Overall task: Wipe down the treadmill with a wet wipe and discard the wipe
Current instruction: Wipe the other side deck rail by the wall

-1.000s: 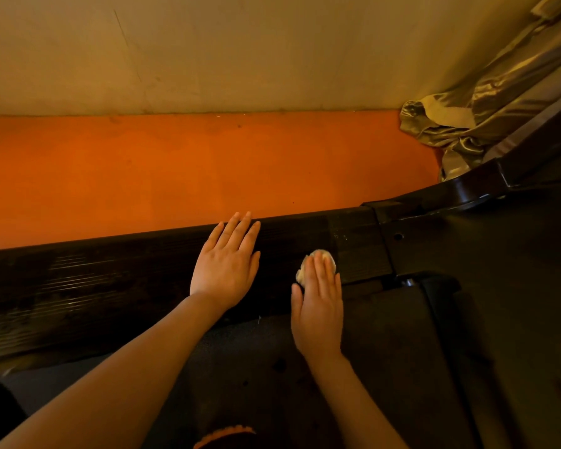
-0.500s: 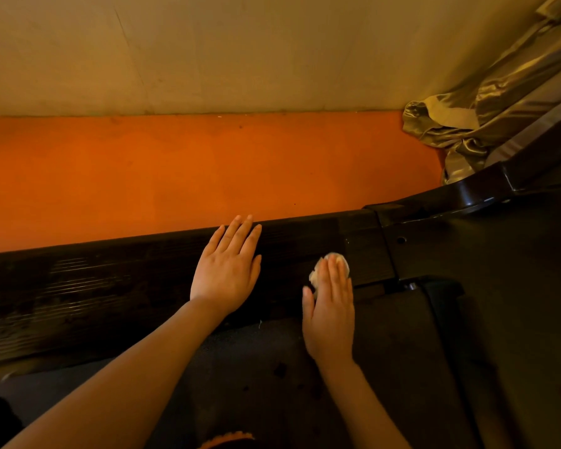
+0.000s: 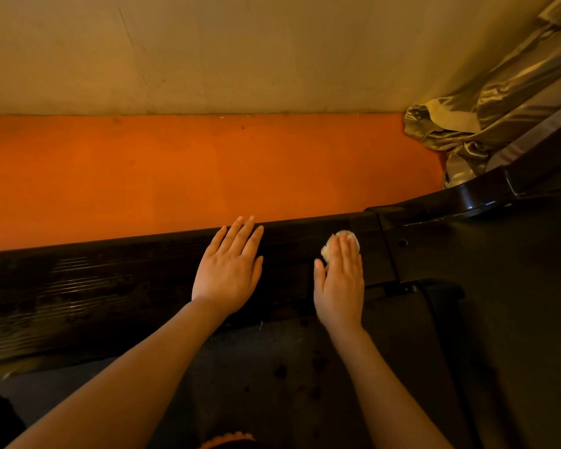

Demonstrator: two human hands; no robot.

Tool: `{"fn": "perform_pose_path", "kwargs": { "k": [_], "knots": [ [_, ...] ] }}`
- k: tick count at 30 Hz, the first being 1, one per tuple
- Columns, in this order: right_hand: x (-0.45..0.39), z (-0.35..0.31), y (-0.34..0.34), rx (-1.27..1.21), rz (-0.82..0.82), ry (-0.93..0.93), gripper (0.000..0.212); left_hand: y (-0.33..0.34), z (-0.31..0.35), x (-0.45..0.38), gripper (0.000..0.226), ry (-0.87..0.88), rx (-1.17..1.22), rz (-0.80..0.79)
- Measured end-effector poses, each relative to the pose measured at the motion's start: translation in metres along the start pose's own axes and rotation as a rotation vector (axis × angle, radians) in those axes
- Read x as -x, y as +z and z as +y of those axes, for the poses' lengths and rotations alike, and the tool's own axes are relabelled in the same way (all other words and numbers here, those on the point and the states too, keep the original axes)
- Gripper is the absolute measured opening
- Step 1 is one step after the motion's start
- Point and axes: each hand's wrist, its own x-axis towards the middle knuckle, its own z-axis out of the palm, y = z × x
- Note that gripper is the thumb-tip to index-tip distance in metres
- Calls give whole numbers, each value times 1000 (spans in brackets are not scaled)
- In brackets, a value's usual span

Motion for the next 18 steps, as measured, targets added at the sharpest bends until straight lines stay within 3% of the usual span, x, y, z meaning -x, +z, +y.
{"fn": "perform_pose_path", "kwargs": {
  "k": [5, 14, 18],
  "knots": [
    [52, 11, 8, -11, 4, 29, 67, 0, 0, 0, 61, 4, 1, 0],
    [-48, 12, -16, 37, -54, -10, 67, 0, -1, 0, 61, 13, 16, -2],
    [-33, 11, -11, 11, -29, 16, 69, 0, -1, 0, 61, 15, 9, 0]
  ]
}}
